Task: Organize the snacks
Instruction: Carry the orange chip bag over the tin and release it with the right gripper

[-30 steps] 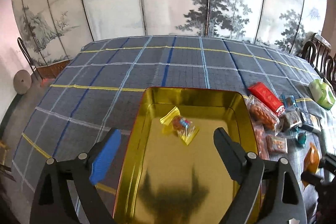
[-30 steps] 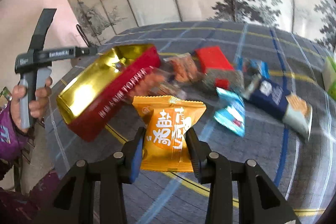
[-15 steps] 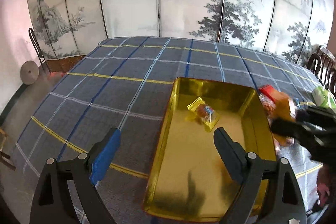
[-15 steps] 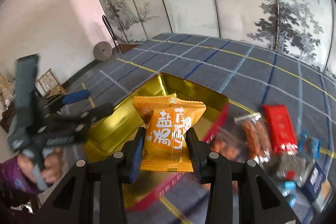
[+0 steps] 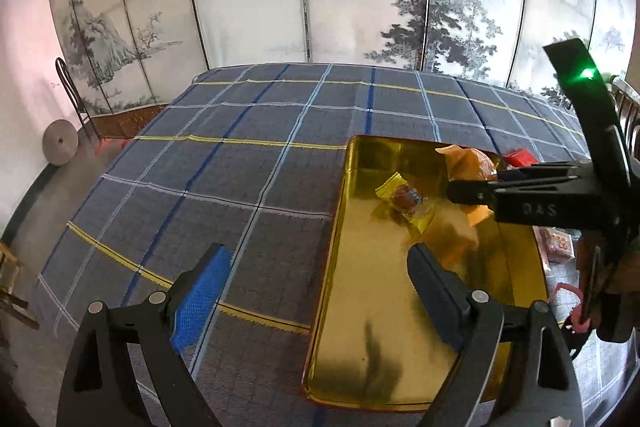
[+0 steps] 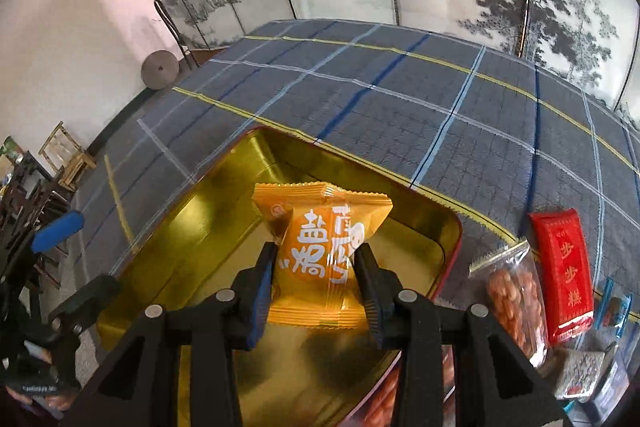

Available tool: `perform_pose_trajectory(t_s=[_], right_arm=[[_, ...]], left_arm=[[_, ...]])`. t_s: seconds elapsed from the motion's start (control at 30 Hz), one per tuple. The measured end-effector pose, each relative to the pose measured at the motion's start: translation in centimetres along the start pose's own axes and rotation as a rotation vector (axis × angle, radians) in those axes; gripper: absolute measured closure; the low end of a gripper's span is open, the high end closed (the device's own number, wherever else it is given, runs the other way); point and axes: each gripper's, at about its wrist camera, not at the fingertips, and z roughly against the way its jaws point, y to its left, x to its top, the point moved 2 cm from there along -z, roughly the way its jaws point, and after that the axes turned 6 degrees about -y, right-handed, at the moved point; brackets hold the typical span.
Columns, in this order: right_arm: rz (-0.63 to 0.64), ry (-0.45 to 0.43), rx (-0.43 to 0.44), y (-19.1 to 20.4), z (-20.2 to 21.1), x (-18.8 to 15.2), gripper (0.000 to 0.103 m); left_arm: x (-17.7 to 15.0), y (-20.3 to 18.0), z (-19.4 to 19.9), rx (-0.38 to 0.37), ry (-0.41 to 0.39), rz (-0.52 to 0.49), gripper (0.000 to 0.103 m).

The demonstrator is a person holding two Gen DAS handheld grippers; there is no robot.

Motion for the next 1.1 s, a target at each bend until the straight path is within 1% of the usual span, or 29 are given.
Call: perform_pose_trajectory(t_s=[0.33, 0.47, 0.73, 0.97, 1.07, 1.1], right_arm=[[-0.008, 0.031, -0.035, 0.2, -2.5, 0.4, 0.062], [0.0, 0.028, -0.055, 0.5, -2.7, 0.4, 0.06], [-0.005, 0.015, -0.062, 0.3, -2.6, 0.4, 0.06], [-0.04, -0.008, -0.052, -0.5, -1.5, 0.4, 0.06], [-0.061, -0.049, -0.042, -1.0, 0.6, 0.2, 0.06], [-0.081, -0.07, -0.038, -1.6, 2.0, -0.2, 0.06]], left_arm=[[-0.1, 0.7, -0.4, -0.003, 0.005, 0.01, 0.015], [-0.1, 0.7, -0.4, -0.004, 0.007, 0.011, 0.015], [-0.1, 0.7, -0.5, -0.007, 0.012, 0.008, 0.014], [-0.2, 0.7, -0.7, -0.006, 0.018, 0.009, 0.014], [-0.3, 0.9, -0.6, -0.005, 0.019, 0.013, 0.014], [-0.3, 1.0, -0.5, -0.005, 0.018, 0.015, 0.014]])
